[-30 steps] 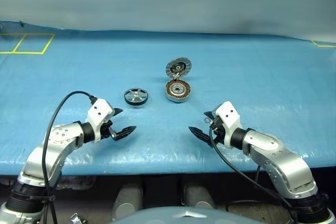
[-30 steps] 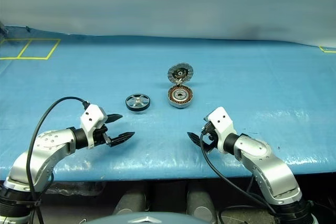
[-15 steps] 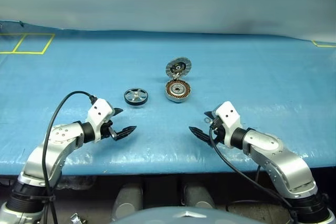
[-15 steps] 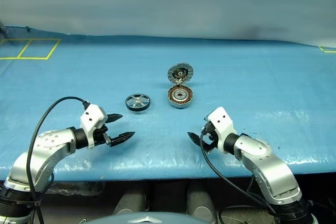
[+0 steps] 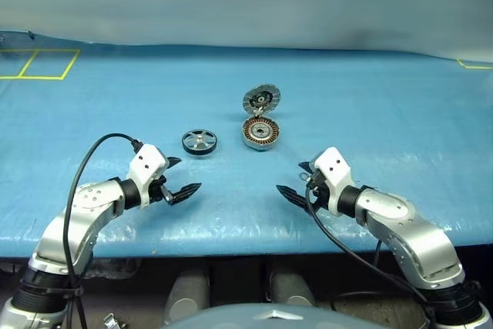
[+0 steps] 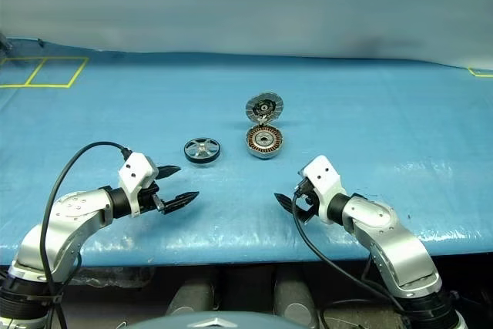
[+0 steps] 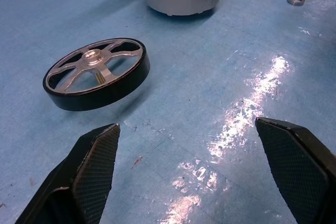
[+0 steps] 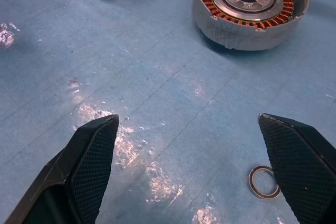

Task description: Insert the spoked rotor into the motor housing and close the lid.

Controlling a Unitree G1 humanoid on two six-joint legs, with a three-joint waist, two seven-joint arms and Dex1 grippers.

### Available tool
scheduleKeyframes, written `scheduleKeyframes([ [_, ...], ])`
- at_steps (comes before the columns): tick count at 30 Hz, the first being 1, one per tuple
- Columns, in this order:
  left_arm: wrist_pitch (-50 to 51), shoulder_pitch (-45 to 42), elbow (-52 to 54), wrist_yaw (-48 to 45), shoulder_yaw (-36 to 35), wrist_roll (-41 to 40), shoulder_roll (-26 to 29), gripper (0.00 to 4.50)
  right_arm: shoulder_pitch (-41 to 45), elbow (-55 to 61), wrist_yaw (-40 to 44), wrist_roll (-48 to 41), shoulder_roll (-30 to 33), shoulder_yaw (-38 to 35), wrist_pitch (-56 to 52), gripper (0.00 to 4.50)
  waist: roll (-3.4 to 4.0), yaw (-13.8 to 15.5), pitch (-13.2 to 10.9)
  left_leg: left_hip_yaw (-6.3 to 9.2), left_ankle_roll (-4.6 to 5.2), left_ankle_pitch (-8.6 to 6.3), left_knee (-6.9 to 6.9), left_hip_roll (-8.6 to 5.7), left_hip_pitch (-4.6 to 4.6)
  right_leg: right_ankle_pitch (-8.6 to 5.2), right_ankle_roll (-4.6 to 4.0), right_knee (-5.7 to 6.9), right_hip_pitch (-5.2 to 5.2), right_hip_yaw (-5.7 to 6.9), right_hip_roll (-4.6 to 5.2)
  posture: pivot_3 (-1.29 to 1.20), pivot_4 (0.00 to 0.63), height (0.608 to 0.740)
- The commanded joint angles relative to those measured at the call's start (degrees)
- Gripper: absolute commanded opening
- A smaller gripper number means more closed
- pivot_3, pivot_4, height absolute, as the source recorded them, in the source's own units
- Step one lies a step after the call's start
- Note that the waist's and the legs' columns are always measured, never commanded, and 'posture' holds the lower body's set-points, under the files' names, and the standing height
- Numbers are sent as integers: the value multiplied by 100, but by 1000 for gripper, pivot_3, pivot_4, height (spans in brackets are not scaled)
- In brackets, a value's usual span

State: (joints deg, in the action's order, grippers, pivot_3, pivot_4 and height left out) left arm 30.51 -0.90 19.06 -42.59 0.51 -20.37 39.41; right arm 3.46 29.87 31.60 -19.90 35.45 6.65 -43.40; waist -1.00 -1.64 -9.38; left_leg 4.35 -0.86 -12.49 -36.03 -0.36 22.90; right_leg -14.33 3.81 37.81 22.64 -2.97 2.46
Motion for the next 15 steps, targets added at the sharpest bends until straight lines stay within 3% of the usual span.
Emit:
scheduleKeyframes([
  [1,-114,-44,78,-14,-130,-2,-11,4500,673,-99,386,150,293,306,-99,4476,0,-11,-1,-1,0,0,-2,0,0,0,-1,0,0,-1,0,0,150,740],
  [7,-101,-50,97,-22,-94,-11,-39,4500,2428,-1134,1255,644,443,1341,-55,4476,1,-38,-4,1,1,1,-4,0,0,10,-9,1,-1,3,-1,0,150,740],
  [15,-78,261,348,80,-183,-54,-113,4500,4119,-3062,2498,1348,88,2449,428,4476,1,-41,-8,10,6,-4,4,-4,6,27,-21,-2,4,16,6,0,150,740],
])
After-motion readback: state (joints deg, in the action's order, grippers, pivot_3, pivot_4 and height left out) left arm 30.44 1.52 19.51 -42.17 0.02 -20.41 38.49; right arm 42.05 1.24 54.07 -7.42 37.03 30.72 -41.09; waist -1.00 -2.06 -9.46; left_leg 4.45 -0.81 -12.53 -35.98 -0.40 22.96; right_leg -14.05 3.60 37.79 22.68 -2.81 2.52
